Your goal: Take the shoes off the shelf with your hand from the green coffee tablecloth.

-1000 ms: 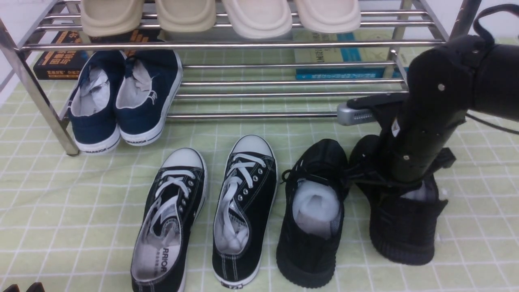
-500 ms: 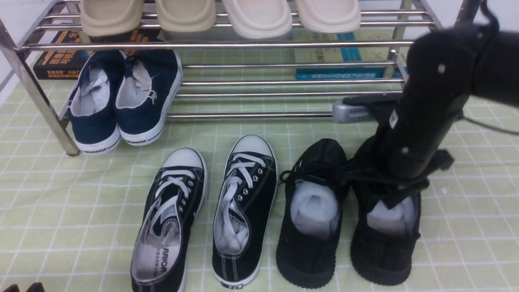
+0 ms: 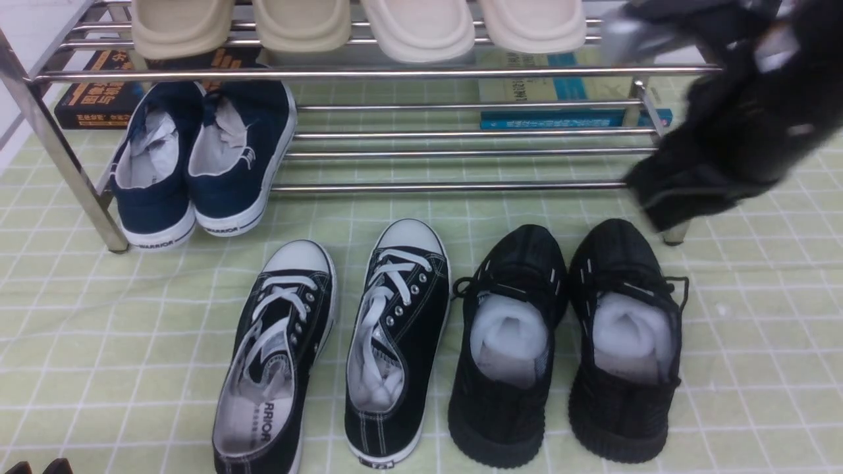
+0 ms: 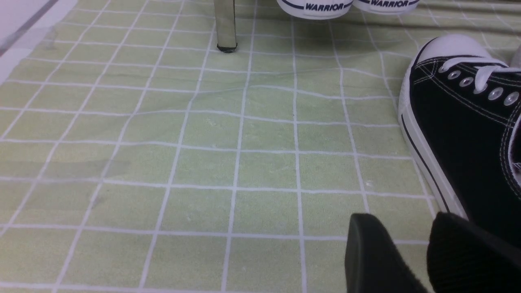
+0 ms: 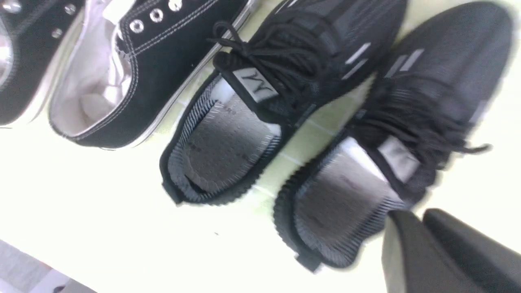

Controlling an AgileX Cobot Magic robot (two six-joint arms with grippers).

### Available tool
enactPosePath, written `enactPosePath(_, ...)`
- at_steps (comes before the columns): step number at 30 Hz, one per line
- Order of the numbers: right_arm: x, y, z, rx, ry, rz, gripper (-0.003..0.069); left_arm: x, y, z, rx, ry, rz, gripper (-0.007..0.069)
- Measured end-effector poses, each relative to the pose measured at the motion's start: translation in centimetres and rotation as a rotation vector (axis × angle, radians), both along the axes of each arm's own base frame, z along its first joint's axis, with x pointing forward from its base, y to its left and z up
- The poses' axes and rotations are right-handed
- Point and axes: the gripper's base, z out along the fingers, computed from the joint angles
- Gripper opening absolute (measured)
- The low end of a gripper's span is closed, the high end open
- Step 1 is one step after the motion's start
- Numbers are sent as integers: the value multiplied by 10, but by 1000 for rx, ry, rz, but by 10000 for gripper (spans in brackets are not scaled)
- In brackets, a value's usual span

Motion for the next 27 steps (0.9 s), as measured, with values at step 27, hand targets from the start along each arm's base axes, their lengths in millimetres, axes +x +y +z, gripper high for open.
enactPosePath(27, -148, -90, -81, 342, -676, -64, -8, 0, 0, 0, 2, 0, 0, 242)
